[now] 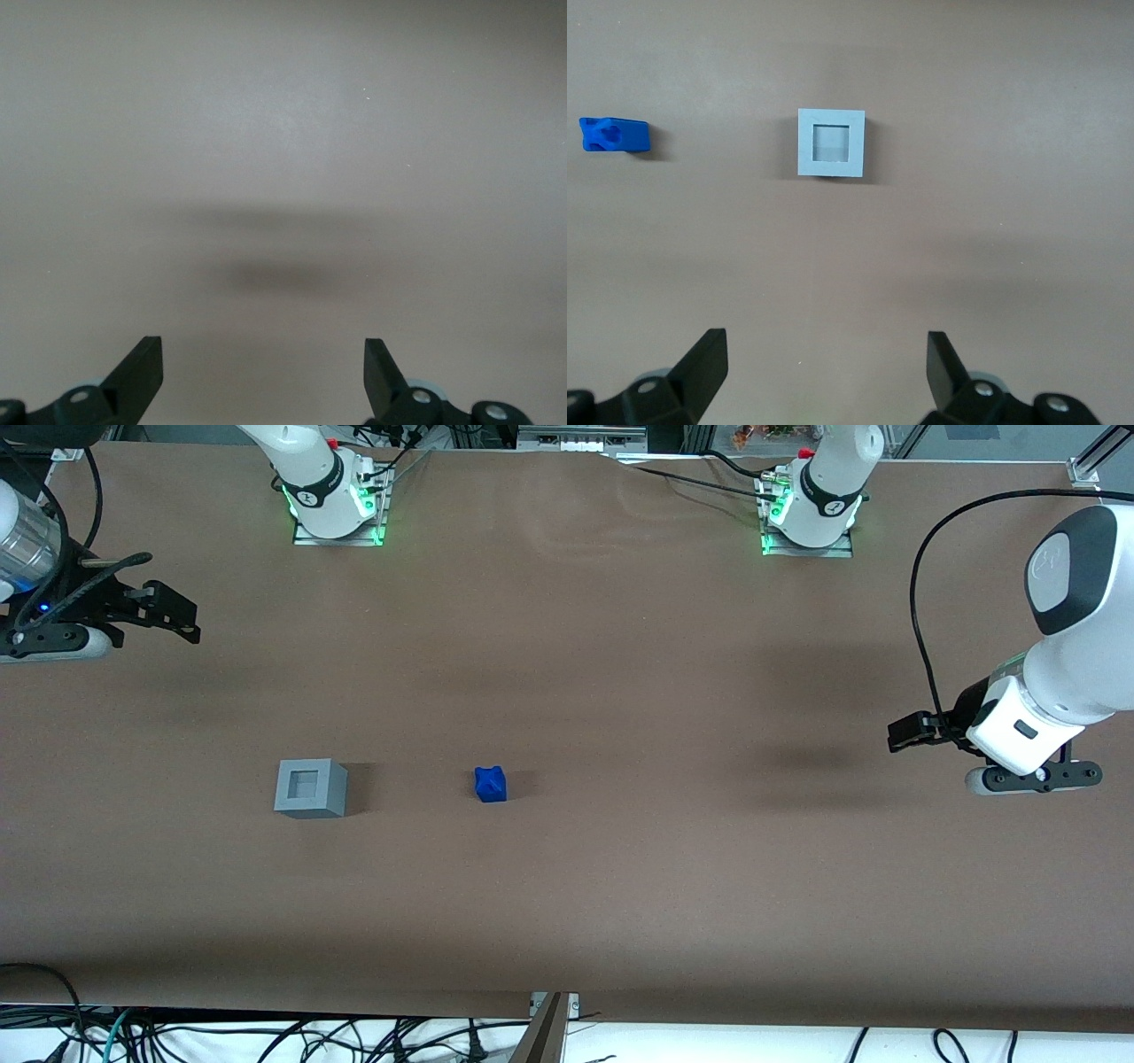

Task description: Insert blue part into gray base with right arm

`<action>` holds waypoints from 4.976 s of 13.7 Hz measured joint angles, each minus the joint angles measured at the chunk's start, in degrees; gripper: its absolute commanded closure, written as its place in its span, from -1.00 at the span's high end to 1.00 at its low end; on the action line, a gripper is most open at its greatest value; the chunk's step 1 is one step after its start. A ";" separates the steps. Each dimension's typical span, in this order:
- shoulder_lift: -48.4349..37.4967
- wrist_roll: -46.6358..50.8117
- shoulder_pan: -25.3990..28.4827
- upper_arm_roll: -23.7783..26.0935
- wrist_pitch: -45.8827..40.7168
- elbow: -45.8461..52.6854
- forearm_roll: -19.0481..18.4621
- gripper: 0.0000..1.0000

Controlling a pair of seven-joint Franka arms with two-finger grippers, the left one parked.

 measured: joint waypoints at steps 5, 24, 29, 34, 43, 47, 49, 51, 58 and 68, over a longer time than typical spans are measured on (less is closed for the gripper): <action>0.29 -0.30 0.00 0.01 -0.01 -0.04 0.00 0.98; 0.82 -0.49 0.00 0.01 -0.02 -0.07 0.00 0.98; 0.94 -0.53 0.00 0.27 -0.02 -0.07 0.10 0.98; 1.37 -0.47 0.23 1.13 0.61 -0.07 2.78 0.98; 19.40 25.49 21.48 2.23 27.63 -0.66 4.61 0.98; 31.92 33.99 27.02 2.16 41.07 -0.45 -2.15 0.98; 35.52 34.26 27.22 1.96 42.81 0.87 -3.05 0.98; 37.35 34.27 27.20 1.45 43.43 2.39 -3.17 0.98; 42.95 35.17 27.23 1.35 47.34 5.33 -3.37 0.10; 37.04 21.16 20.04 0.20 27.34 12.75 -3.75 -0.69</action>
